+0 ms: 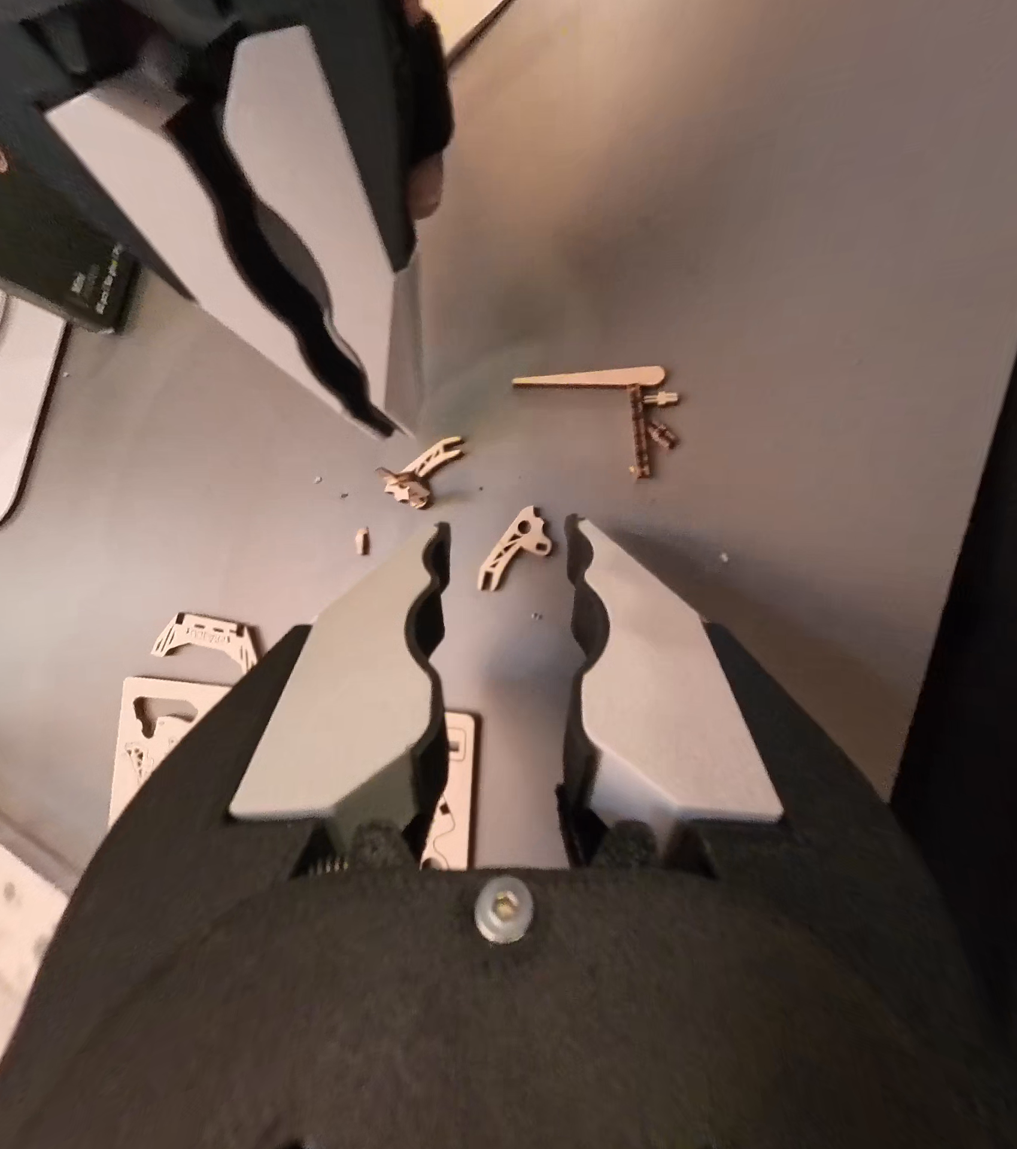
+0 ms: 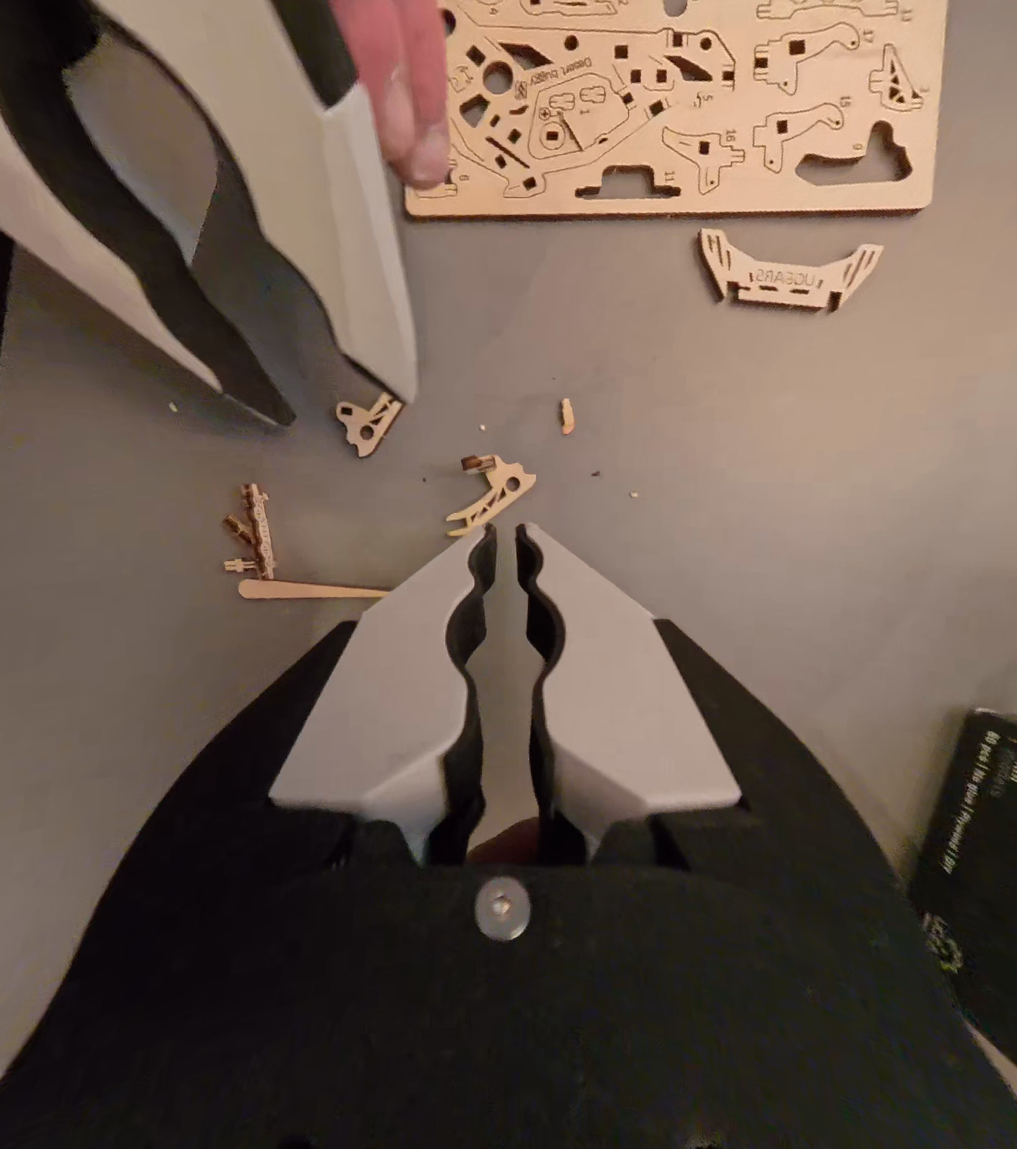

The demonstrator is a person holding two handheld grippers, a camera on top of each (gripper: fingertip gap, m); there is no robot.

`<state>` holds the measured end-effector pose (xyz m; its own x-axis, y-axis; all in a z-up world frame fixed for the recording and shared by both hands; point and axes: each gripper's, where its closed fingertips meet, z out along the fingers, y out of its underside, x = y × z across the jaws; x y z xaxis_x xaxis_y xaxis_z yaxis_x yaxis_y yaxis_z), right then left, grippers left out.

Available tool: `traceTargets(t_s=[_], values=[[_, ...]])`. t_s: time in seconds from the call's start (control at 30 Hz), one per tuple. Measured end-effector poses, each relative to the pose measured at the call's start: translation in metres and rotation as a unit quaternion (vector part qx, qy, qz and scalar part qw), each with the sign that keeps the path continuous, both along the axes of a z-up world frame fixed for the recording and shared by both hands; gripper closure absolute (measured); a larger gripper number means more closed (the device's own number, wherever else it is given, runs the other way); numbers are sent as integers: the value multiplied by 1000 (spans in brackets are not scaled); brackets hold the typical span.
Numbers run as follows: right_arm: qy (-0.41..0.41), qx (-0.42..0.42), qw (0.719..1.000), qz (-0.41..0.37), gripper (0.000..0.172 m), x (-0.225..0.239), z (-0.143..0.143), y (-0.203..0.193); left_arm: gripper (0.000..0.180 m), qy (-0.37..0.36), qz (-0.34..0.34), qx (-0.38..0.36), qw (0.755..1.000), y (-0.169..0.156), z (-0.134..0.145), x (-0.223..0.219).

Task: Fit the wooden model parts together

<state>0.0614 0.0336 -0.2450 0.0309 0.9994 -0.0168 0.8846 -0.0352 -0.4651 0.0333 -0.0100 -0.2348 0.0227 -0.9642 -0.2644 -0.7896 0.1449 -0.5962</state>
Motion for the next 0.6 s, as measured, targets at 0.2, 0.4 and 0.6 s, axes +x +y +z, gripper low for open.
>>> traceTargets(t_s=[0.2, 0.4, 0.6], values=[[-38, -15, 999, -7, 172, -4, -12, -14, 142, 4, 18, -10, 1000, 8, -7, -7], [32, -43, 997, -55, 172, -31, -6, -22, 143, 8, 20, -8, 1000, 9, -6, -14], [31, 0, 996, -89, 172, -10, 8, 4, 139, 4, -19, 24, 1000, 0, -4, -3]])
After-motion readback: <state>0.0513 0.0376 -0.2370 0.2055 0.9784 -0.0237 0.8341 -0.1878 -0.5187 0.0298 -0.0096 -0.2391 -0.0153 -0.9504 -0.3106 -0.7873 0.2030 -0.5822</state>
